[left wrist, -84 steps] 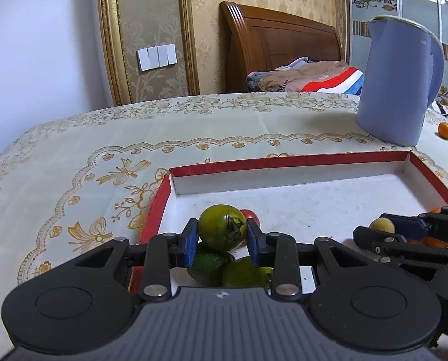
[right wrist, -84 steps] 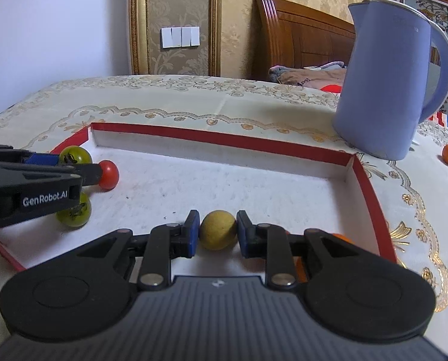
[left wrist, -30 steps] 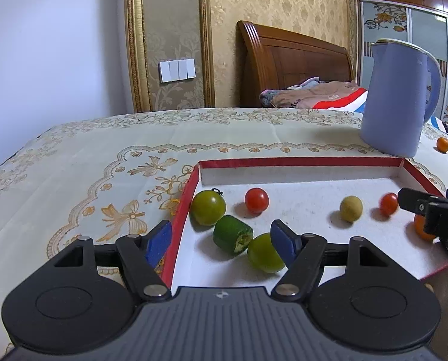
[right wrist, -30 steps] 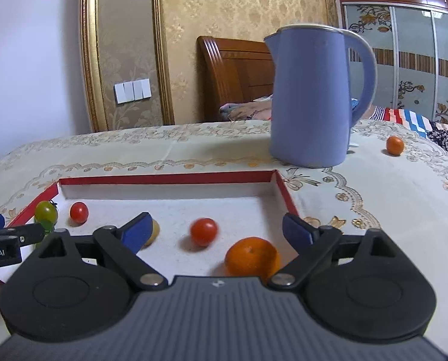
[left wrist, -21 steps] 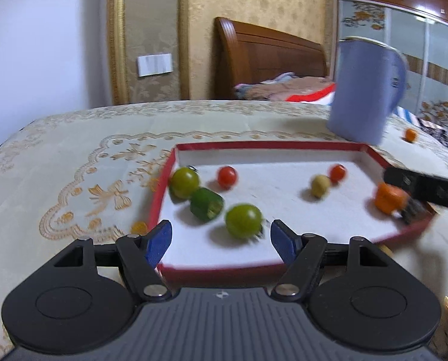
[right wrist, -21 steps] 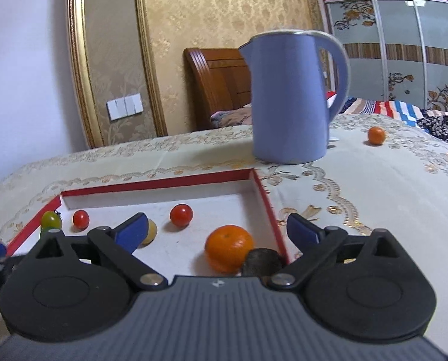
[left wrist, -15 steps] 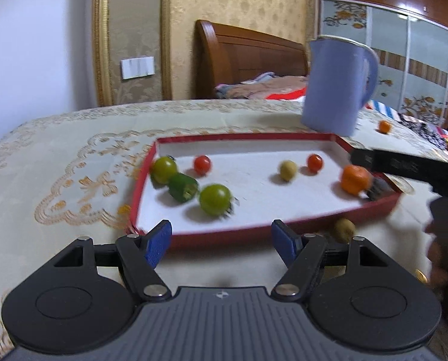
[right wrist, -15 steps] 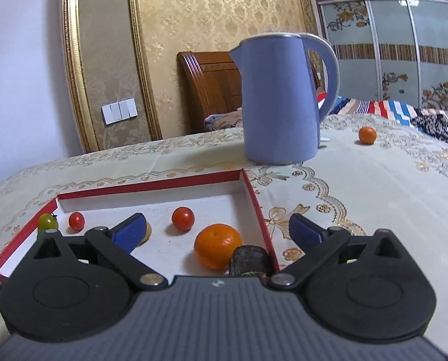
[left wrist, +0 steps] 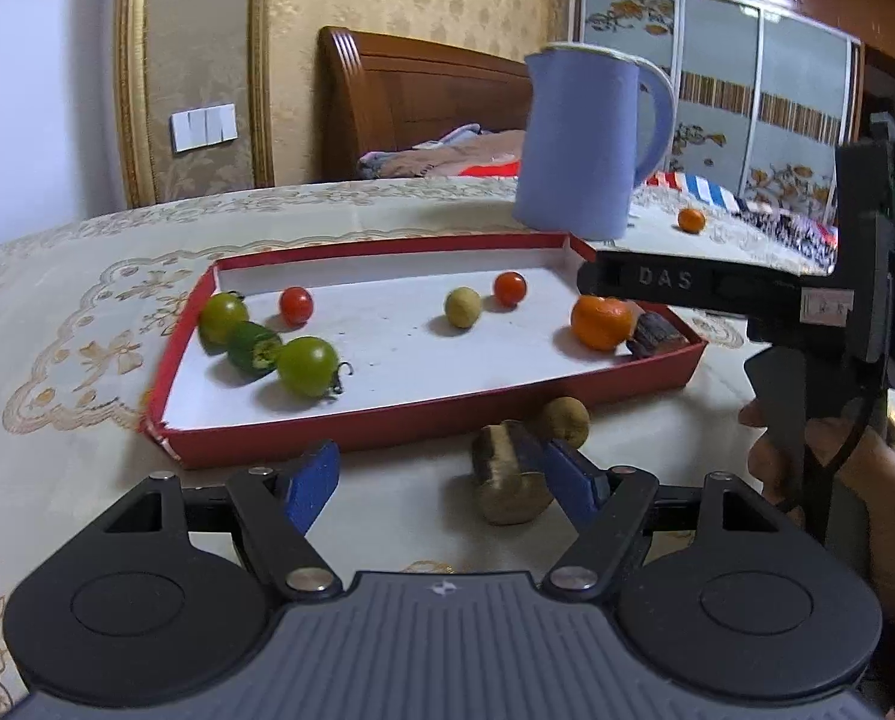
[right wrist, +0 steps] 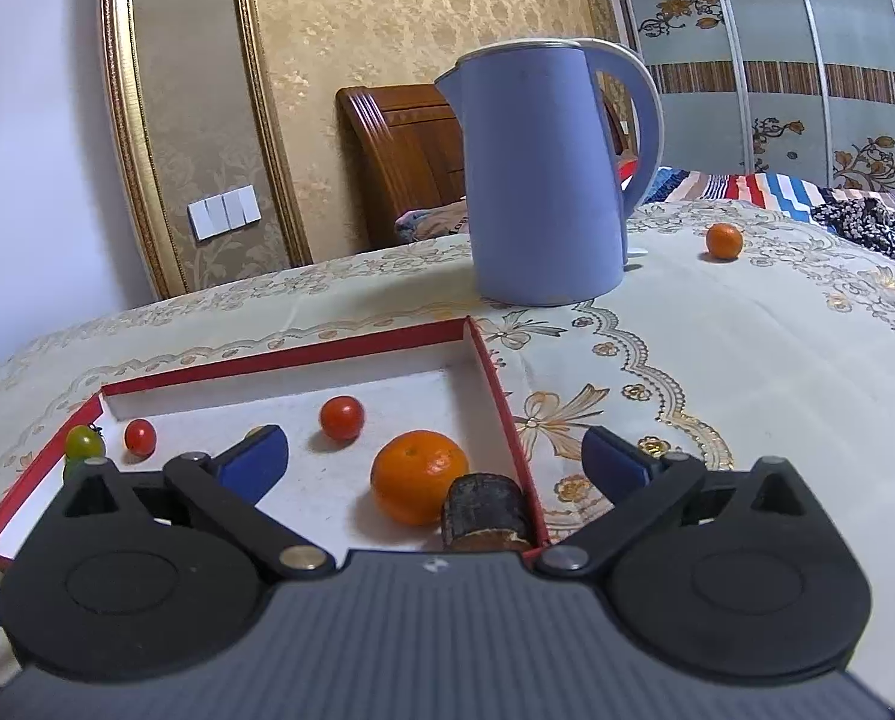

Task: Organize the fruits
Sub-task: 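Close the left tool on the brown-skinned cylindrical slice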

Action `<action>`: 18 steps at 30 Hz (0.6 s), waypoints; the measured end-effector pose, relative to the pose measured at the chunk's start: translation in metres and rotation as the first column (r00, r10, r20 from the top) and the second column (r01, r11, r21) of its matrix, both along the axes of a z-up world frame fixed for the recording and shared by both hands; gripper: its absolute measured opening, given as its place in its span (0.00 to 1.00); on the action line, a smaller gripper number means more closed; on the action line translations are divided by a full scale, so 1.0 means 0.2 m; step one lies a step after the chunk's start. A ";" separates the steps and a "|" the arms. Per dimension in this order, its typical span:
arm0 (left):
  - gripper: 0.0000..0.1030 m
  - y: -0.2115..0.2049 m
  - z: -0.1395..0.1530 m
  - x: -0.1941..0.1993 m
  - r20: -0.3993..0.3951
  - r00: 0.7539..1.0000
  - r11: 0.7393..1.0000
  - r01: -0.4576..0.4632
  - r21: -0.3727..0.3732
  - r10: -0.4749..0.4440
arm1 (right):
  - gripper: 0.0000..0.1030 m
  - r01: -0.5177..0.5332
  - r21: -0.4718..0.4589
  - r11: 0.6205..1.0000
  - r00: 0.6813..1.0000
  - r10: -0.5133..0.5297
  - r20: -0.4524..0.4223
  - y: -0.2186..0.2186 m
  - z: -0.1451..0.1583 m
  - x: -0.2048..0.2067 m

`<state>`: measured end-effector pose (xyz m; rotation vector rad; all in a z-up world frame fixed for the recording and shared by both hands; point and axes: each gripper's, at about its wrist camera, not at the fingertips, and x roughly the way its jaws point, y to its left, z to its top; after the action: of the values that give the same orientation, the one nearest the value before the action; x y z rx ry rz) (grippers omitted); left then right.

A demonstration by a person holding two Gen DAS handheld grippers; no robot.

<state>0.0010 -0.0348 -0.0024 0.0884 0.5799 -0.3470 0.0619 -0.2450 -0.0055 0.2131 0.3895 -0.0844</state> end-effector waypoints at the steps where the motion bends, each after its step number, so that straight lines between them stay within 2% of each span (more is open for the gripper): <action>1: 0.73 -0.02 -0.01 0.00 -0.001 1.000 1.000 0.003 0.010 -0.003 | 1.00 0.002 -0.006 1.000 1.000 -0.002 0.003 0.00 0.00 0.00; 14: 0.73 -0.09 -0.07 0.11 -0.069 0.998 0.999 -0.005 0.033 0.008 | 1.00 0.026 -0.025 0.999 0.999 -0.026 0.024 0.00 0.01 -0.01; 18: 0.73 -0.08 -0.08 0.12 -0.067 0.998 0.999 -0.011 0.042 0.014 | 1.00 0.023 -0.016 1.000 0.999 -0.022 0.028 -0.01 0.01 -0.02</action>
<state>0.0246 -0.0513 -0.0185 0.1135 0.6544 -0.3265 0.0583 -0.2468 -0.0026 0.2025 0.3591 -0.1067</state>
